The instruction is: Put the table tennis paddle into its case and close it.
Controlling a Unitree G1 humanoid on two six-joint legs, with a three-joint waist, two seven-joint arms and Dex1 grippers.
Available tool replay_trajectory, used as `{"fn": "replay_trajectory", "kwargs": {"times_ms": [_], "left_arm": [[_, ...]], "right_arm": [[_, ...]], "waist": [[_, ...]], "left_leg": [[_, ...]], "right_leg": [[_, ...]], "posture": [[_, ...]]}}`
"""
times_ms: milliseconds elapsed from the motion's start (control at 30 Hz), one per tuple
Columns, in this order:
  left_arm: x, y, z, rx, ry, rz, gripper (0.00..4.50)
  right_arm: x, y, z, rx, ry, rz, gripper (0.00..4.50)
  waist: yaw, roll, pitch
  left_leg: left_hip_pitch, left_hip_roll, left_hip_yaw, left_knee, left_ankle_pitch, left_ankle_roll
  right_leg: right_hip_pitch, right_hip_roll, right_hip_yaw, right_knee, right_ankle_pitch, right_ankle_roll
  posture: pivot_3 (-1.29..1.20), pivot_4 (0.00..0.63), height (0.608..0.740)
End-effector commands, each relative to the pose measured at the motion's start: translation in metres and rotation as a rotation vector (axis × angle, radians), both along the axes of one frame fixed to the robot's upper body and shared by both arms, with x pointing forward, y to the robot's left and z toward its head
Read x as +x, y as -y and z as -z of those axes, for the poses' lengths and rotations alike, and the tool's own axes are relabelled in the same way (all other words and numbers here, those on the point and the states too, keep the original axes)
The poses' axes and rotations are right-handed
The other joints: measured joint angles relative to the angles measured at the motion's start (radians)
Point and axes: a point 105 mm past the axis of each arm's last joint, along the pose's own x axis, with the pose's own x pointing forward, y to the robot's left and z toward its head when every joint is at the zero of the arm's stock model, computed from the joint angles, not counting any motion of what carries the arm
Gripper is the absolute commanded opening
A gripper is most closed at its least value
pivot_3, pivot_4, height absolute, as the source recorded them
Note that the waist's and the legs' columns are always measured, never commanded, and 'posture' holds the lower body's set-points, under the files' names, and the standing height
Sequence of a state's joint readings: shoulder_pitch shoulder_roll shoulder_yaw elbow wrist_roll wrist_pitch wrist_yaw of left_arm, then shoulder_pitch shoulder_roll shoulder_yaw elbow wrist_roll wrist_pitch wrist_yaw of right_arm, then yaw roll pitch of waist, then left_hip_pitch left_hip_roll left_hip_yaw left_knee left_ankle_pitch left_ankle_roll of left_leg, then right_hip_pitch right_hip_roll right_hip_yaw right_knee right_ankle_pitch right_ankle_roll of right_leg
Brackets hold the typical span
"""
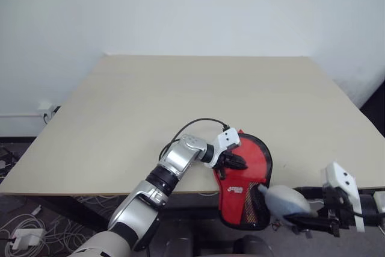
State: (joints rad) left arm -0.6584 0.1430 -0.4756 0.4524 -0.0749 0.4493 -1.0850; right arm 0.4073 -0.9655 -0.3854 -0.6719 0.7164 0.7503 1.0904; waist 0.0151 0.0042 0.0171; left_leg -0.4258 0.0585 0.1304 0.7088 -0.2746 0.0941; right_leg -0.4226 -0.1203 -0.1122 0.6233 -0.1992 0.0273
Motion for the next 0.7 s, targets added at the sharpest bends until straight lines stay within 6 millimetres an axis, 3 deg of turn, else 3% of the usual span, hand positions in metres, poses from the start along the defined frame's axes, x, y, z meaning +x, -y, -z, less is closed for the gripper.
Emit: {"fn": "replay_trajectory", "kwargs": {"times_ms": [33, 200, 300, 467, 600, 700], "left_arm": [[0.002, -0.016, 0.022, 0.104, -0.034, -0.044, 0.77], [0.004, -0.016, 0.022, 0.104, -0.033, -0.048, 0.77], [0.004, -0.017, 0.021, 0.103, -0.033, -0.048, 0.77], [0.006, -0.02, 0.014, 0.08, -0.033, -0.04, 0.77], [0.016, -0.027, 0.007, 0.07, -0.025, -0.076, 0.77], [0.021, -0.033, 0.002, 0.058, -0.024, -0.094, 0.77]], "right_arm": [[0.01, -0.001, -0.023, 0.069, 0.044, 0.022, 3.46], [0.008, -0.002, -0.023, 0.065, 0.023, 0.017, 3.46], [0.02, -0.004, -0.036, 0.126, 0.067, 0.057, 3.46], [0.07, 0.006, -0.048, 0.247, 0.134, 0.283, 3.46], [0.115, 0.017, -0.022, 0.167, 0.101, 0.489, 3.46], [0.137, 0.018, 0.001, 0.166, 0.0, 0.603, 3.46]], "waist": [[0.0, 0.0, 0.0], [0.0, -0.001, 0.0], [-0.004, -0.001, 0.0], [-0.007, -0.001, -0.001], [-0.007, 0.0, -0.002], [-0.007, 0.001, -0.002]], "left_leg": [[0.0, 0.0, 0.0, 0.0, 0.0, 0.0], [0.0, 0.0, 0.0, 0.0, 0.0, 0.0], [0.0, 0.0, 0.0, 0.0, 0.0, 0.0], [0.0, 0.0, -0.001, 0.0, 0.0, 0.0], [-0.001, 0.001, 0.0, 0.0, 0.0, 0.0], [-0.002, 0.001, 0.0, 0.0, 0.0, 0.0]], "right_leg": [[0.0, 0.0, 0.0, 0.0, 0.0, 0.0], [0.0, 0.0, -0.001, 0.0, 0.0, 0.0], [0.0, 0.0, -0.001, 0.0, 0.0, 0.0], [0.0, 0.0, -0.001, 0.0, 0.0, 0.0], [-0.002, 0.001, -0.001, 0.0, 0.001, -0.001], [-0.003, 0.001, -0.001, 0.001, 0.001, -0.001]], "posture": [[0.0, 0.0, 0.724], [0.0, 0.0, 0.724], [0.0, 0.0, 0.724], [0.0, 0.0, 0.724], [0.0, 0.0, 0.724], [0.0, 0.0, 0.724]]}}
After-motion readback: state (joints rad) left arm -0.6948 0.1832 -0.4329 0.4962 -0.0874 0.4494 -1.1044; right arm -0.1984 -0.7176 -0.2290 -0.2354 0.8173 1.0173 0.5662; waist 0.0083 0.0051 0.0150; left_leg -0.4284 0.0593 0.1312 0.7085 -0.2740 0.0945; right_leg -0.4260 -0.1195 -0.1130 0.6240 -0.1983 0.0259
